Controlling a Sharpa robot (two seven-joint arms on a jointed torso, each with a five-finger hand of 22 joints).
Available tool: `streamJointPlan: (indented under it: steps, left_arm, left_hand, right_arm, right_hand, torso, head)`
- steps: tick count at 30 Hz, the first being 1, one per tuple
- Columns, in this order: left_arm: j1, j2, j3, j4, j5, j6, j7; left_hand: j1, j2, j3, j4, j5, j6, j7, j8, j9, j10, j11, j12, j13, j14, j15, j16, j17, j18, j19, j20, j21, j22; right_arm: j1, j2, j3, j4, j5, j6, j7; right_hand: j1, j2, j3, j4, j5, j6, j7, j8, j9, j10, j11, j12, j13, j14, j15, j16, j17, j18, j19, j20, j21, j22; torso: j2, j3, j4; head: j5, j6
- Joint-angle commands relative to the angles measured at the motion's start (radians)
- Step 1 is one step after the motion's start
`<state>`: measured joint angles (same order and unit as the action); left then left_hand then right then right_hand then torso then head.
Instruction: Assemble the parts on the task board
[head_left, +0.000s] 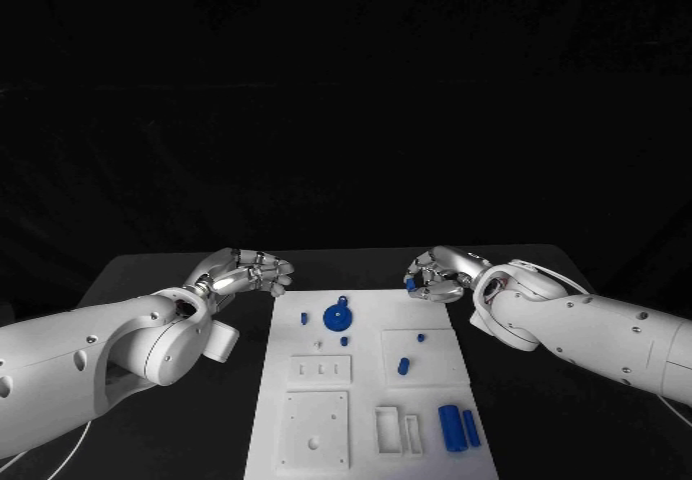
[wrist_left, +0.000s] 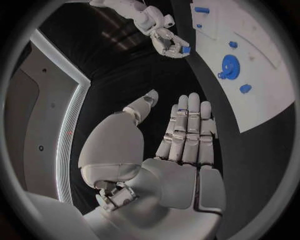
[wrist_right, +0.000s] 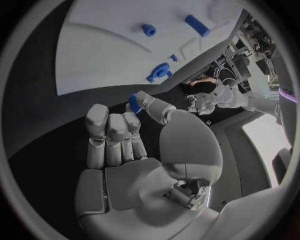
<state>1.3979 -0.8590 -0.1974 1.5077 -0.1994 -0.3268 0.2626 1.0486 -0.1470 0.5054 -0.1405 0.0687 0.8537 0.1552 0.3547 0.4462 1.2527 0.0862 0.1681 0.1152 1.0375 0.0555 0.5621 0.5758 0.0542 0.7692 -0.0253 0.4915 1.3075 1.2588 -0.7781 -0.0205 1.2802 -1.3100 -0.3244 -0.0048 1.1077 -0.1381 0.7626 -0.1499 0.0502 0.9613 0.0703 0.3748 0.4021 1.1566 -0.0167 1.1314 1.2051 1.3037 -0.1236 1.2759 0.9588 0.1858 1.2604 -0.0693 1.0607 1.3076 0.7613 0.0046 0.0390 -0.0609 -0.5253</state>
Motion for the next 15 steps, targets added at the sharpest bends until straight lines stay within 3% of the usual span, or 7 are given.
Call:
streamJointPlan:
  steps: [1,5,9,11,15]
  left_arm:
    - [0.003,0.019,0.002,-0.004,-0.064,0.109,-0.101]
    - [0.015,0.045,0.002,-0.018,-0.078,0.134,-0.163]
    - [0.023,0.07,0.002,-0.037,-0.091,0.181,-0.231]
    - [0.026,0.086,0.002,-0.048,-0.091,0.222,-0.267]
    - [0.028,0.105,0.001,-0.054,-0.091,0.203,-0.294]
  left_hand:
    - [-0.012,0.001,-0.005,0.008,-0.007,0.021,-0.005,0.005,-0.001,0.05,-0.023,0.024,0.017,0.034,-0.021,0.044,0.024,0.008,0.031,-0.013,0.023,0.024]
    - [-0.022,0.003,-0.014,0.008,-0.007,0.043,-0.016,0.001,-0.006,0.108,-0.049,0.054,0.051,0.057,-0.052,0.123,0.069,0.005,0.067,-0.041,0.065,0.023]
    - [-0.037,-0.002,-0.017,0.018,-0.009,0.052,-0.02,-0.008,-0.012,0.124,-0.056,0.068,0.079,0.054,-0.064,0.169,0.091,-0.002,0.077,-0.061,0.091,0.022]
    - [-0.084,-0.032,-0.031,0.048,-0.013,0.053,-0.021,-0.013,-0.015,0.126,-0.058,0.075,0.092,0.053,-0.069,0.186,0.097,-0.007,0.081,-0.069,0.101,0.02]
    - [-0.124,-0.067,-0.025,0.093,-0.018,0.047,-0.018,-0.023,-0.02,0.109,-0.055,0.072,0.104,0.038,-0.067,0.193,0.095,-0.012,0.072,-0.078,0.104,0.017]
  right_arm:
    - [0.02,0.017,0.0,0.043,-0.143,0.07,-0.17]
    - [0.043,0.044,0.0,0.097,-0.195,0.105,-0.244]
    - [0.052,0.079,0.0,0.127,-0.239,0.117,-0.291]
    - [0.056,0.1,0.0,0.146,-0.27,0.12,-0.315]
    - [0.057,0.137,0.0,0.17,-0.299,0.125,-0.346]
  right_hand:
    - [0.001,-0.008,0.011,0.001,-0.001,0.062,0.019,0.011,0.023,0.001,-0.005,0.005,0.0,0.0,-0.005,-0.007,0.001,0.076,0.0,-0.006,0.003,0.012]
    - [0.0,-0.009,0.016,0.003,-0.001,0.063,0.019,0.011,0.023,0.0,-0.006,0.005,-0.001,0.001,-0.005,-0.007,0.001,0.076,0.001,-0.006,0.003,0.011]
    - [0.004,-0.019,0.037,0.004,-0.001,0.065,0.018,0.011,0.024,-0.004,-0.006,-0.002,-0.005,0.002,-0.005,-0.008,0.0,0.076,0.001,-0.005,0.002,0.011]
    - [0.004,-0.021,0.041,0.005,-0.001,0.066,0.018,0.011,0.024,-0.004,-0.006,-0.003,-0.006,0.002,-0.005,-0.009,0.0,0.076,0.002,-0.004,0.002,0.011]
    - [0.004,-0.023,0.046,0.006,-0.001,0.066,0.018,0.011,0.025,-0.003,-0.006,-0.003,-0.006,0.003,-0.005,-0.009,0.0,0.076,0.002,-0.003,0.002,0.011]
  torso:
    - [-0.014,0.0003,-0.006]
    - [-0.023,-0.0006,-0.0044]
    - [-0.032,-0.0031,-0.0047]
    - [-0.038,-0.004,-0.0044]
    - [-0.043,-0.006,-0.0017]
  head:
    - [0.004,0.002]
    - [0.008,0.006]
    - [0.018,0.007]
    - [0.027,0.003]
    - [0.041,-0.003]
